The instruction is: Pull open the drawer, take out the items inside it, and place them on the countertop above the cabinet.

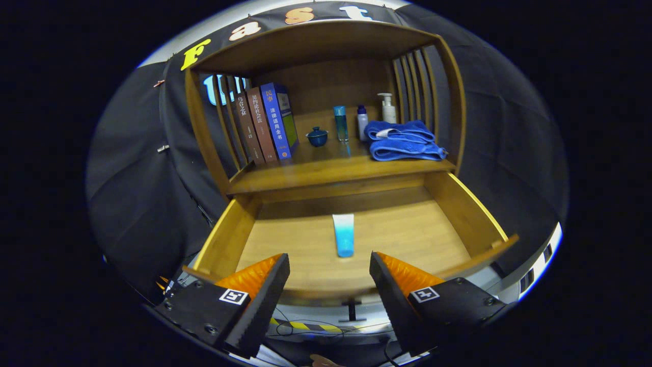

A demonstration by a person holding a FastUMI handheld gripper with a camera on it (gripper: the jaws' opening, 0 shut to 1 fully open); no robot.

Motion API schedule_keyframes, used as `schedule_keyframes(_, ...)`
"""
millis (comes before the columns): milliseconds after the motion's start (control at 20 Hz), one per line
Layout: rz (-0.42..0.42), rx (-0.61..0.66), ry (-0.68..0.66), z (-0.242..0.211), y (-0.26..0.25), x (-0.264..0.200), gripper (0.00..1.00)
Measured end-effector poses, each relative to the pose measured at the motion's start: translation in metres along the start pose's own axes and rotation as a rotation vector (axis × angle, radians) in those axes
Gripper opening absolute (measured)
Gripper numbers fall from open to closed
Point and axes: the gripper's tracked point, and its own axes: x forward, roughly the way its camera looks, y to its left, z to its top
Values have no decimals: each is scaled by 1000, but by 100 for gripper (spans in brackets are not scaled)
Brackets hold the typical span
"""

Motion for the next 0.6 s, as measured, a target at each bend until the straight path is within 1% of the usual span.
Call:
schedule_keyframes(50, -23, -4, 44, 4, -6, 14, 100)
schedule_keyframes(200, -51, -12, 172, 4, -13, 58, 100)
schedule_keyframes(250, -55, -5, 219, 0, -15, 72, 100)
schedule_keyframes(450, -115, -6, 394, -21, -29, 122, 100)
schedule_keyframes(500, -123, -11, 435, -26, -31, 132, 100)
schedule_keyframes(600, -148, -20, 555, -42, -34, 136, 100)
